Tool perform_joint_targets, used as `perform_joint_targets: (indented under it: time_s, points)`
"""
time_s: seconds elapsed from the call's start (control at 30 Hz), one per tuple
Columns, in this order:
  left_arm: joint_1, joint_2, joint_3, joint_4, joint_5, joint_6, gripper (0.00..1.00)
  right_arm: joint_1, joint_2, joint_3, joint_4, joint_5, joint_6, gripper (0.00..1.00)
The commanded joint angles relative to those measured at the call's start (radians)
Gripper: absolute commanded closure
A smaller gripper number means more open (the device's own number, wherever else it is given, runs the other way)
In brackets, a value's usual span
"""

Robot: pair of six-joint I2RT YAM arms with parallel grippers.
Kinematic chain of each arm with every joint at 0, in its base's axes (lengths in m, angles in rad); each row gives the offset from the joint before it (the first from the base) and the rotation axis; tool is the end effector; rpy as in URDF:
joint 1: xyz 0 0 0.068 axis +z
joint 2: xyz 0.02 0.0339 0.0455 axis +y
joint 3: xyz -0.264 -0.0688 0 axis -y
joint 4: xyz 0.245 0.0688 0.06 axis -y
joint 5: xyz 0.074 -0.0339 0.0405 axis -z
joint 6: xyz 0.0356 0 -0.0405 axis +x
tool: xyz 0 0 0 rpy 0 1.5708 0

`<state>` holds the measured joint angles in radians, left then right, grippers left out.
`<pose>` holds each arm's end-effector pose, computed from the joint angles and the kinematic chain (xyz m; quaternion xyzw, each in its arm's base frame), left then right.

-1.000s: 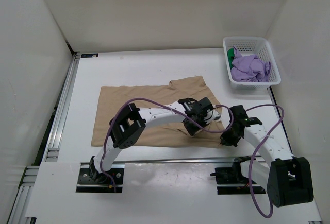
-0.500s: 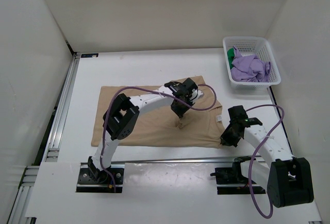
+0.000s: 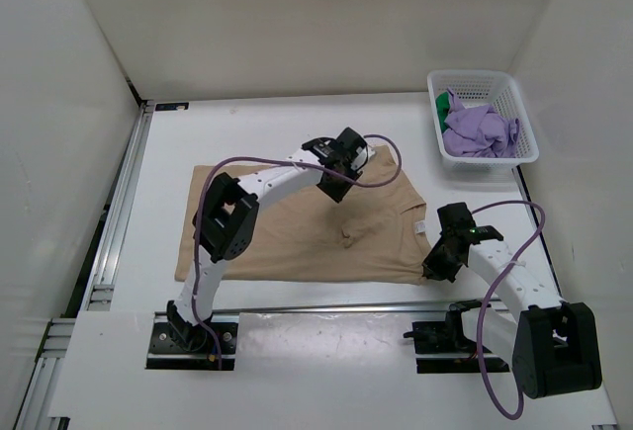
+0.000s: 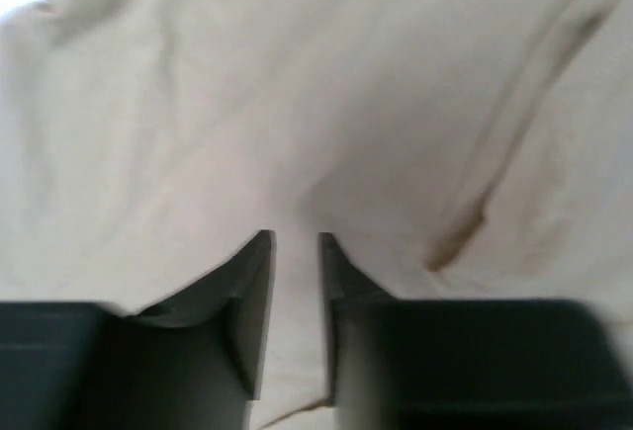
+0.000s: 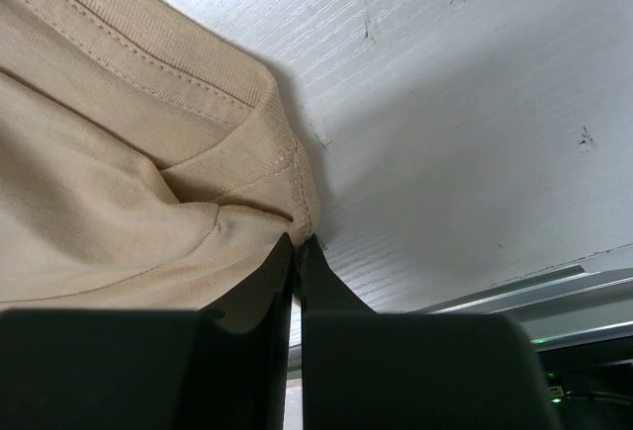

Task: Fold and stack the t-shirts
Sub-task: Fold the flattened tshirt in 1/3 of the way

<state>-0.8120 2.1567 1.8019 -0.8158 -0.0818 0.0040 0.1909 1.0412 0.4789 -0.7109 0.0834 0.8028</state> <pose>0.3181 -0.3312 0.2038 0.3811 0.9021 -0.0412 0.1984 0.1557 0.0271 0.1568 0.3035 0.9403 0.0344 0.1499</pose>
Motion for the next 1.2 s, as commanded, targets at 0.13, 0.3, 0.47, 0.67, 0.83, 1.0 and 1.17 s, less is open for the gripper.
perform_joint_targets:
  time_s: [0.13, 0.3, 0.47, 0.67, 0.83, 1.0, 1.17]
  points:
    - [-0.001, -0.064, 0.01, -0.068, 0.265, -0.004, 0.36, -0.005, -0.007, -0.014, -0.027, 0.046, -0.022, 1.0]
    - [-0.001, -0.018, -0.001, -0.121, 0.418, -0.004, 0.31, -0.005, -0.007, -0.023, -0.018, 0.046, -0.022, 1.0]
    - [0.01, 0.017, -0.001, -0.121, 0.487, -0.004, 0.31, -0.005, -0.007, -0.023, -0.018, 0.046, -0.022, 1.0]
    - [0.01, 0.058, 0.008, -0.131, 0.47, -0.004, 0.36, -0.005, -0.007, -0.023, -0.018, 0.046, -0.022, 1.0]
    - [0.01, 0.08, 0.042, -0.131, 0.436, -0.004, 0.37, -0.005, -0.007, -0.023, -0.018, 0.046, -0.031, 1.0]
    - [0.01, 0.089, 0.051, -0.131, 0.436, -0.004, 0.52, -0.005, -0.007, -0.014, -0.018, 0.046, -0.031, 1.0]
    - [0.01, 0.089, 0.06, -0.14, 0.424, -0.004, 0.9, -0.005, -0.007, -0.014, -0.018, 0.046, -0.031, 1.0]
